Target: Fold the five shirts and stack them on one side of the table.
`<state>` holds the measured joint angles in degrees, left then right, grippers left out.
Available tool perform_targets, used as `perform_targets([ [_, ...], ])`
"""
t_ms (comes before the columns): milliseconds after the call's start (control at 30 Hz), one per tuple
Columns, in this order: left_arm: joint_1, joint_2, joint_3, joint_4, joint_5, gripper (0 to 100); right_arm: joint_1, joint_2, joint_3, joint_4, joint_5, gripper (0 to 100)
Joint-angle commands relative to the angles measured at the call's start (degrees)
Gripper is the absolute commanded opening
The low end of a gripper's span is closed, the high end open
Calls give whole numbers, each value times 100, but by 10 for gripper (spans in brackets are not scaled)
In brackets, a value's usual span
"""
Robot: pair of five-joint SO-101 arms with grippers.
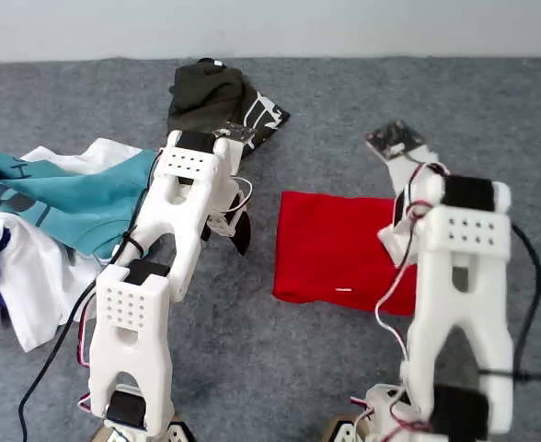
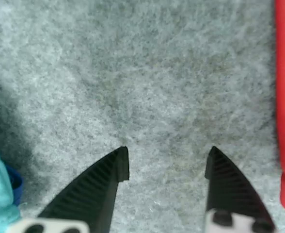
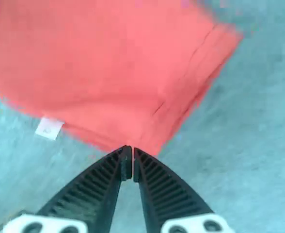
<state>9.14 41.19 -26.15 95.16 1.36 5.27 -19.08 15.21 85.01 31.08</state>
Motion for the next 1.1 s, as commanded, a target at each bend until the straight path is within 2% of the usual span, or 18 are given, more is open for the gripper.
perform_targets([
  [0, 70, -448, -13, -44, 53, 258, 13, -295, 0, -725, -712, 15],
  [167, 70, -448, -13, -44, 53, 258, 22, 585, 26, -1560, -1196, 16],
  [567, 70, -448, -4, -44, 53, 258, 48, 2809, -396, -3521, -1187, 16],
  [733, 62, -448, -4, -44, 53, 258, 57, 3723, -1090, -3855, -1178, 16],
  [900, 62, -440, -4, -44, 53, 258, 13, 4673, -1960, -3670, -1187, 16],
  [1067, 26, -440, 4, -44, 53, 258, 48, 4699, -2778, -2343, -1196, 13],
])
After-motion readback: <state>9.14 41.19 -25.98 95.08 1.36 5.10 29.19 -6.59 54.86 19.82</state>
